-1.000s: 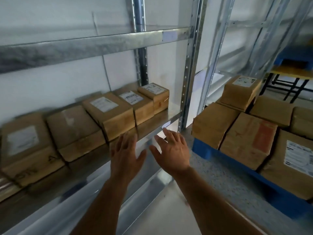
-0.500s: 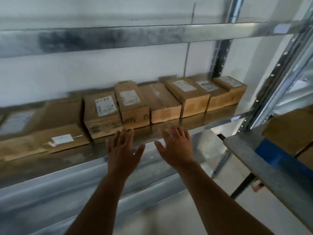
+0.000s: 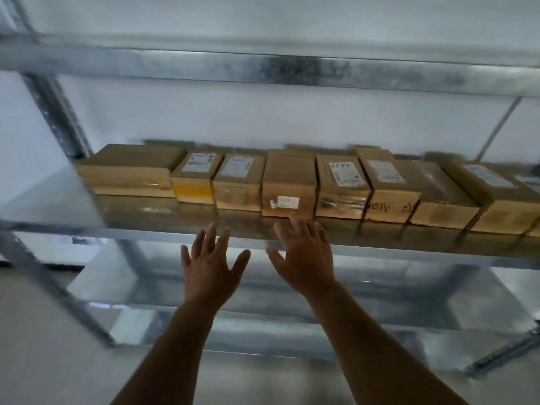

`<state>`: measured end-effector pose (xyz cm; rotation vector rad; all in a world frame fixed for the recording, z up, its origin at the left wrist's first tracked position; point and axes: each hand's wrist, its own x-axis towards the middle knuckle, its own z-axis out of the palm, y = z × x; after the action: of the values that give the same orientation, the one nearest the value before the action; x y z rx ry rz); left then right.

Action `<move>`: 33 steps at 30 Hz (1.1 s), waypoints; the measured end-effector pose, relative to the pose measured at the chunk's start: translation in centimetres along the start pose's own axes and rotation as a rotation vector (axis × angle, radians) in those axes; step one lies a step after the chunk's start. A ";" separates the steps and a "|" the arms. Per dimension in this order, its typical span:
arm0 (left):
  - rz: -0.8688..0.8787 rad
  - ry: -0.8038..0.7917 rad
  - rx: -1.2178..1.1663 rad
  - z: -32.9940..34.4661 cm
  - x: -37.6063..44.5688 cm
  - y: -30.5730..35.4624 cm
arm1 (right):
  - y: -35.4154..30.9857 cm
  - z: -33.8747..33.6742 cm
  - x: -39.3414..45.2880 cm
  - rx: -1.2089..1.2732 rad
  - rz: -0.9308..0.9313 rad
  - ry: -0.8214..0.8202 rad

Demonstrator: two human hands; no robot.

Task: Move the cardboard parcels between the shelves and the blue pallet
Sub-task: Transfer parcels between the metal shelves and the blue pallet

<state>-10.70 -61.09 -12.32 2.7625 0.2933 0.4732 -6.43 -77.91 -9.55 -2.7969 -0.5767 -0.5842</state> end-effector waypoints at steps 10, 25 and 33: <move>-0.190 0.076 0.059 -4.8 0.3 -10.0 | -10.9 3.1 3.7 0.076 -0.189 -0.051; -0.207 0.056 0.178 -6.1 13.9 -23.5 | -20.7 12.5 19.2 0.103 -0.233 -0.141; -0.158 0.016 0.186 -5.7 21.5 -28.8 | -22.0 16.3 26.9 0.052 -0.128 -0.162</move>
<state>2.99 -27.38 -11.00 2.8845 0.5819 0.4486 12.50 -44.55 -9.72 -2.7896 -0.7969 -0.3614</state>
